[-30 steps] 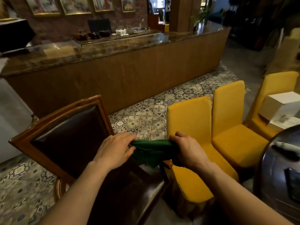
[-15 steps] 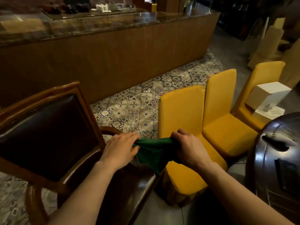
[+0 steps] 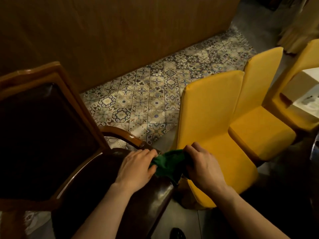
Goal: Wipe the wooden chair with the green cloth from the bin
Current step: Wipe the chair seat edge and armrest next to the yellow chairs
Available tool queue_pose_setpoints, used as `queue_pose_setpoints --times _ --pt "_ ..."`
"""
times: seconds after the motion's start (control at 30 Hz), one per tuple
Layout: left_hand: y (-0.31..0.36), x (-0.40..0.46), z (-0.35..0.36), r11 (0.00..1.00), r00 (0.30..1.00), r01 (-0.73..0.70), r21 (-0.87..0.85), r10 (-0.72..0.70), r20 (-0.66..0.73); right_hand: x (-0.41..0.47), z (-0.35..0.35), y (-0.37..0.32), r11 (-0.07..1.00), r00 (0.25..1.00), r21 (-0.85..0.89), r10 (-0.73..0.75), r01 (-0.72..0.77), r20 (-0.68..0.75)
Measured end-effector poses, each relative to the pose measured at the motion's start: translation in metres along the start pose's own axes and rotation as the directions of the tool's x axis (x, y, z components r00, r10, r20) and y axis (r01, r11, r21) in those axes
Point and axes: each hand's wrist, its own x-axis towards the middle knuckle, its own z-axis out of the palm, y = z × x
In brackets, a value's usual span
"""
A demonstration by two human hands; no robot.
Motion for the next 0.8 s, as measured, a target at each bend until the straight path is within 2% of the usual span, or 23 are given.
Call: queue_pose_setpoints --times 0.2,0.4,0.5,0.6,0.63,0.7,0.77,0.8 --pt "-0.012 0.035 0.043 0.999 1.0 0.022 -0.044 -0.022 0.005 0.038 0.042 0.013 0.999 0.999 0.033 -0.037 0.036 0.034" --pt "-0.033 0.071 0.088 0.999 0.999 -0.033 0.028 0.032 0.018 0.06 0.091 0.038 0.999 0.98 0.03 -0.043 0.038 0.194" --pt "-0.049 0.083 0.105 0.997 0.988 -0.075 -0.008 0.076 0.135 0.059 0.113 0.047 0.999 0.969 0.041 -0.041 0.032 0.244" --pt "-0.071 0.099 0.108 0.982 0.957 -0.043 -0.184 0.094 0.275 0.061 0.132 0.048 1.0 0.971 0.023 0.001 -0.007 0.239" --pt "-0.079 0.104 0.107 0.97 0.956 -0.015 -0.244 0.086 0.281 0.061 0.137 0.047 1.0 0.972 0.022 0.014 -0.02 0.235" --pt "-0.091 0.113 0.107 0.949 0.978 0.012 -0.316 0.055 0.2 0.059 0.145 0.045 0.999 0.977 0.036 0.023 -0.032 0.212" --pt "-0.093 0.12 0.111 0.964 0.987 -0.015 -0.266 0.056 0.149 0.057 0.15 0.045 0.999 0.98 0.042 0.019 -0.028 0.198" --pt "-0.092 0.122 0.115 0.979 0.982 -0.036 -0.199 0.072 0.176 0.057 0.153 0.046 0.999 0.98 0.04 0.009 -0.018 0.198"
